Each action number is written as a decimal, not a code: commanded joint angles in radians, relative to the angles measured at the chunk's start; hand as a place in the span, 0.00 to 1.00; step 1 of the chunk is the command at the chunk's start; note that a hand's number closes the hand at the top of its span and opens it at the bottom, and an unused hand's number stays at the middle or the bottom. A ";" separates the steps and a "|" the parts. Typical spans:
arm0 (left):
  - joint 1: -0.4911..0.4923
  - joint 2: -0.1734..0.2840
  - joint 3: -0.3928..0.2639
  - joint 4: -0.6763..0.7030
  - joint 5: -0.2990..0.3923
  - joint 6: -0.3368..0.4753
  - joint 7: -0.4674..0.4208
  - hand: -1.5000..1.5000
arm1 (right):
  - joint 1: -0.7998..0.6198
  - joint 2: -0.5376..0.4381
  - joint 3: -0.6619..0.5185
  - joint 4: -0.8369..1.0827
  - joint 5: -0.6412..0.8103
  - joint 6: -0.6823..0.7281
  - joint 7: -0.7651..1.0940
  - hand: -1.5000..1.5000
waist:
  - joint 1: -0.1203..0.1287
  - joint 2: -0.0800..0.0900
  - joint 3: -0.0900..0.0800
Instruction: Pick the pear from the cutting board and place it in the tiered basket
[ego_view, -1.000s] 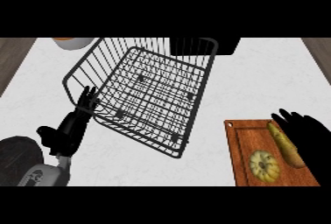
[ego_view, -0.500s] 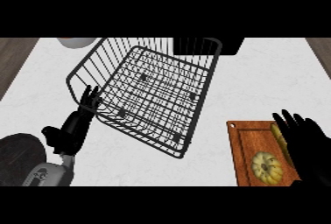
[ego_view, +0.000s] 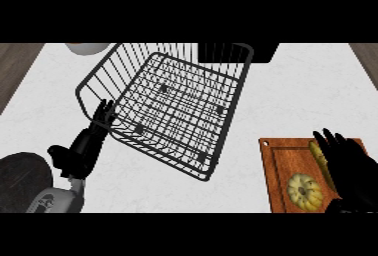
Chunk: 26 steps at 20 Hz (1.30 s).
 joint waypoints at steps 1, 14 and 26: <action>-0.004 -0.050 -0.051 -0.013 -0.042 -0.001 0.038 0.50 | 0.023 0.056 -0.014 0.079 0.067 -0.039 -0.031 0.00 | -0.004 0.003 -0.003; -0.012 -0.048 0.025 0.002 -0.039 -0.084 0.029 0.50 | 0.009 0.107 -0.130 0.314 0.115 -0.045 -0.247 0.00 | -0.002 0.004 -0.003; -0.006 -0.112 0.013 0.017 -0.117 -0.058 0.031 0.50 | 0.006 0.200 -0.197 0.419 0.154 -0.226 -0.514 1.00 | -0.005 0.004 -0.003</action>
